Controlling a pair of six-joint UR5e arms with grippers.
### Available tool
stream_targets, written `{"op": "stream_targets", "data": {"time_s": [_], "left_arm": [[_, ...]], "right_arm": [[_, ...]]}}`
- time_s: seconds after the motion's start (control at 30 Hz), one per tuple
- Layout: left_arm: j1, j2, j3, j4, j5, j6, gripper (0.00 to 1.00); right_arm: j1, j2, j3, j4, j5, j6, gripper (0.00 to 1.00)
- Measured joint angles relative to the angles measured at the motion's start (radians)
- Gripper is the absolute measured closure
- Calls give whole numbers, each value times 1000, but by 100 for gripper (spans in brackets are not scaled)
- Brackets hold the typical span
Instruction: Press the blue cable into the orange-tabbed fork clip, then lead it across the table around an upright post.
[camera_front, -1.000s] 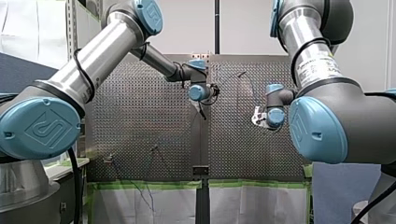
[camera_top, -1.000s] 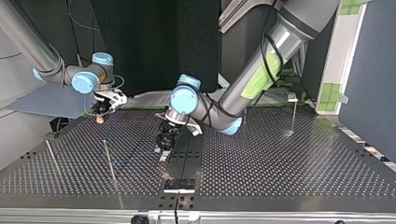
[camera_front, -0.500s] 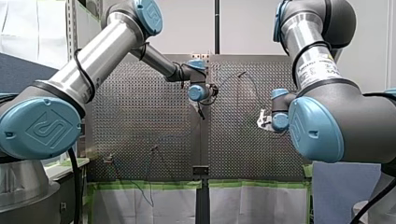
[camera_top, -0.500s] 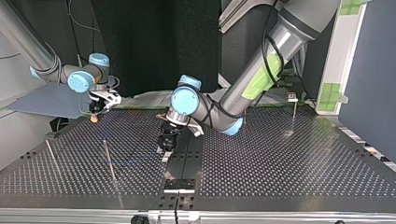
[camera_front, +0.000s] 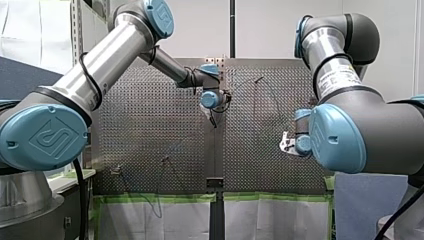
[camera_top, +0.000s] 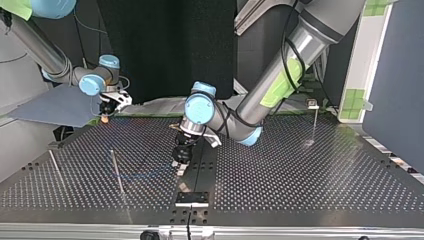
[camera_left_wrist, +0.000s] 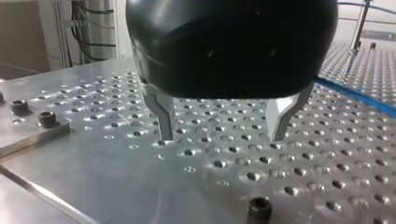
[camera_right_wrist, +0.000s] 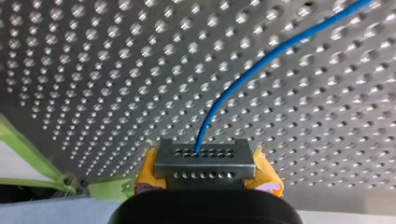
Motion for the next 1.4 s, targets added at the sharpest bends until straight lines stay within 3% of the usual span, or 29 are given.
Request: {"op": "stream_targets", "data": {"time_s": [0.53,0.73,1.03,1.2,1.4], "left_arm": [[-1,0,0,0,-7,9,4],[-1,0,0,0,-7,9,4],[-2,0,0,0,-7,9,4],[-4,0,0,-1,-7,9,4],[-7,0,0,-2,-6,9,4]], "right_arm": [[-44,69,0,-25,-15,-8,100],[-60,92,0,-37,-30,13,100],[-73,101,0,-44,-38,23,100],[-80,138,0,-82,-49,52,100],[-82,177,-1,-127,-52,65,100]]}}
